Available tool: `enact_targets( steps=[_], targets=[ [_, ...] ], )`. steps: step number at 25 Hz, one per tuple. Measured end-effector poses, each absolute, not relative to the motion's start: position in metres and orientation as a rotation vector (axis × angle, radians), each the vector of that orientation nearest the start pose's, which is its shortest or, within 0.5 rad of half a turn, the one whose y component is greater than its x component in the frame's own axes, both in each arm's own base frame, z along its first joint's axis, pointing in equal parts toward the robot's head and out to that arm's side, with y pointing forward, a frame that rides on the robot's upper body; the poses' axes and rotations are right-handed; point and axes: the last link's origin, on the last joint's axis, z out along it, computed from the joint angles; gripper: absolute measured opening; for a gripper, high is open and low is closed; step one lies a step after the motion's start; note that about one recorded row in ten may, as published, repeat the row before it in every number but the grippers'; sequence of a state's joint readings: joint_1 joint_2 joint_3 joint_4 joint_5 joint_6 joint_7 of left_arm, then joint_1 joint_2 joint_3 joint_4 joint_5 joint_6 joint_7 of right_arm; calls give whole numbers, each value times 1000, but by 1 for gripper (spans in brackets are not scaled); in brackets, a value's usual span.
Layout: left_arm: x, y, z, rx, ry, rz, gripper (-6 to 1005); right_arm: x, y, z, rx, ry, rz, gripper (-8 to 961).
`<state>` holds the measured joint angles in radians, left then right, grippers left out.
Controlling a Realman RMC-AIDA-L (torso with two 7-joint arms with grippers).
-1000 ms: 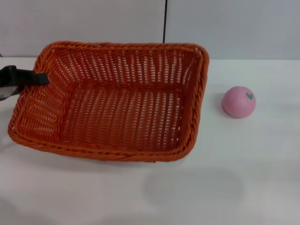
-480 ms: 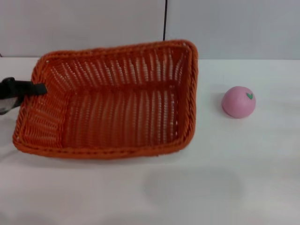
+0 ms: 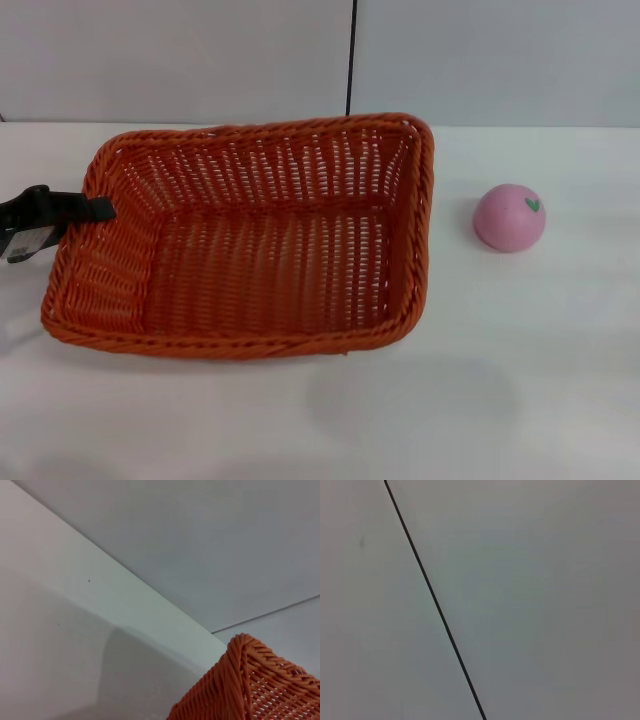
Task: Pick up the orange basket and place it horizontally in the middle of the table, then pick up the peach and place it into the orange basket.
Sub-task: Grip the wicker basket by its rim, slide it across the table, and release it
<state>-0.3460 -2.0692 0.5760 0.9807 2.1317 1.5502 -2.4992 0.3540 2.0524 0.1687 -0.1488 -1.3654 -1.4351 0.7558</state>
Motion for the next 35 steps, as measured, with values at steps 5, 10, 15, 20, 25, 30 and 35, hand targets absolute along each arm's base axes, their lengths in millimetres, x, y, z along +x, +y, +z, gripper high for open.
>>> enact_targets(
  steps=[5,10,15,20,25,30,35],
  targets=[
    [-323,302,71,-1947,-1932,-711,194,392,281,93,-1157,710,1038,578],
    [-323,301,69,-1953,-1947,-712,204,391,282,92,-1158,714,1040,578],
    [-325,298,68,-1938,-1973,-719,214,391,283,91,-1159,714,1042,578],
    [-329,292,70,-1910,-1989,-764,392,390,283,91,-1161,713,1044,577],
    [-330,291,72,-1907,-1980,-771,572,389,284,90,-1178,711,1044,577],
    [-327,300,93,-1955,-1743,-884,661,383,288,89,-1279,700,1052,577],
    [-325,307,105,-1956,-1562,-985,672,373,294,93,-1425,710,1095,577]
  ],
)
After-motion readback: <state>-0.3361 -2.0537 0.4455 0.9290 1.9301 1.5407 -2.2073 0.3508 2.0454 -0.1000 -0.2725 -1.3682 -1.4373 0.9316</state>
